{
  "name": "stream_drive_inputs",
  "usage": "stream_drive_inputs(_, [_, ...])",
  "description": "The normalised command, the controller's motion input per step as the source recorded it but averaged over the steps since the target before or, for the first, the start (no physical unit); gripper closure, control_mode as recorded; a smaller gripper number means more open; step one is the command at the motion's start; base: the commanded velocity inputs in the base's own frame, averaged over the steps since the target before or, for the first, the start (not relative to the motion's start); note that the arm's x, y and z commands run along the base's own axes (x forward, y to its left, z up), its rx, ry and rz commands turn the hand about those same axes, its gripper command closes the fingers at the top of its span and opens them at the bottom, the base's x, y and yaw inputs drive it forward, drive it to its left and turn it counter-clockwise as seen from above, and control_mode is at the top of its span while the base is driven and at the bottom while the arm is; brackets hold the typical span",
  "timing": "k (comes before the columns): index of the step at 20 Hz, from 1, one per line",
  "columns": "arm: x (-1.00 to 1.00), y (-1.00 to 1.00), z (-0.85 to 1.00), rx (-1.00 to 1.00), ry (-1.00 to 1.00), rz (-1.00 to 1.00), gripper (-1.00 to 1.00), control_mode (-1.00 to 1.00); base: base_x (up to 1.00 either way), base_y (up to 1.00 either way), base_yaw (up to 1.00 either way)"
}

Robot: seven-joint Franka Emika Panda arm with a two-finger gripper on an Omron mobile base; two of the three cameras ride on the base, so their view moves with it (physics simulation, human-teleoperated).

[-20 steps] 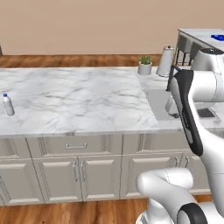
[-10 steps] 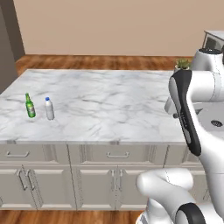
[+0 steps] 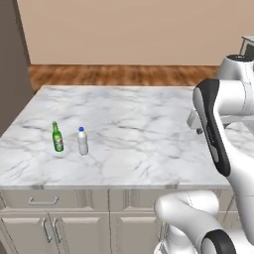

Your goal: Place the drinks on the dining counter in a tight cluster.

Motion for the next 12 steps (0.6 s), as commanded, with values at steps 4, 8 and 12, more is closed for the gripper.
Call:
stream_drive_inputs(4, [0.0, 0.0, 0.0, 0.0, 0.0, 0.0, -1.0, 1.0, 0.37, 0.98, -0.2])
stream_drive_inputs(8, [0.0, 0.0, 0.0, 0.0, 0.0, 0.0, -1.0, 1.0, 0.46, 1.0, -0.3])
stream_drive_inputs(12, [0.0, 0.0, 0.0, 0.0, 0.0, 0.0, -1.0, 1.0, 0.85, 0.99, -0.36])
